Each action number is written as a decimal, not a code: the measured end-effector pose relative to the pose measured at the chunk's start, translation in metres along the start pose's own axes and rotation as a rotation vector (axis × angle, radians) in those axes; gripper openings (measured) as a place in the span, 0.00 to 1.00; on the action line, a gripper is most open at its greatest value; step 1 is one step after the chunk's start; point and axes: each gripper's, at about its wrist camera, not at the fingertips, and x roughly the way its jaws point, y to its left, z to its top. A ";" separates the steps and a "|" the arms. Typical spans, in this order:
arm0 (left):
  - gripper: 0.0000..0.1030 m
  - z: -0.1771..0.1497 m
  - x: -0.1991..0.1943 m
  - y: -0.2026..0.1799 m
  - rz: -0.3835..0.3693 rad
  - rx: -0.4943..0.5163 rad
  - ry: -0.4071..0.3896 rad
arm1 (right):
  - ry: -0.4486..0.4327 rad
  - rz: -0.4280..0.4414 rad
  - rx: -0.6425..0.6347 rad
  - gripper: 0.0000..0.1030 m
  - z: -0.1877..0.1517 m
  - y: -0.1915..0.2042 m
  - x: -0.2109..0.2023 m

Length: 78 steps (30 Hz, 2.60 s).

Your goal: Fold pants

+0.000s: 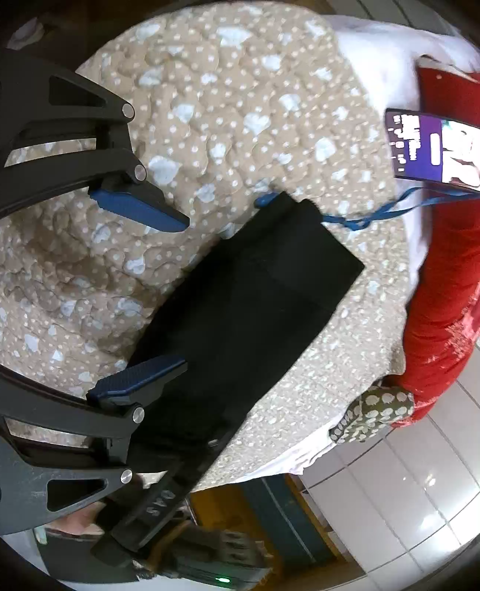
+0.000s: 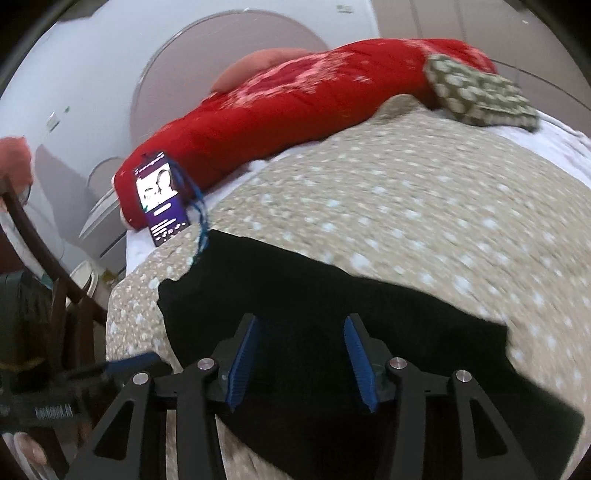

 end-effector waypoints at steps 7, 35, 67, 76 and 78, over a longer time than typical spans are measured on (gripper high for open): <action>0.76 0.006 0.011 -0.001 -0.020 -0.042 0.000 | 0.028 0.026 -0.161 0.46 0.039 0.030 0.033; 0.19 0.017 0.025 -0.014 -0.083 -0.079 -0.050 | 0.008 0.232 -0.152 0.13 0.059 0.029 0.074; 0.57 -0.089 -0.008 -0.171 -0.184 0.796 0.028 | -0.348 0.025 0.619 0.50 -0.130 -0.144 -0.173; 0.57 -0.076 0.012 -0.151 -0.126 0.666 0.074 | -0.261 -0.087 0.562 0.56 -0.128 -0.133 -0.132; 0.57 -0.076 0.015 -0.149 -0.111 0.658 0.081 | -0.264 -0.082 0.507 0.33 -0.125 -0.125 -0.123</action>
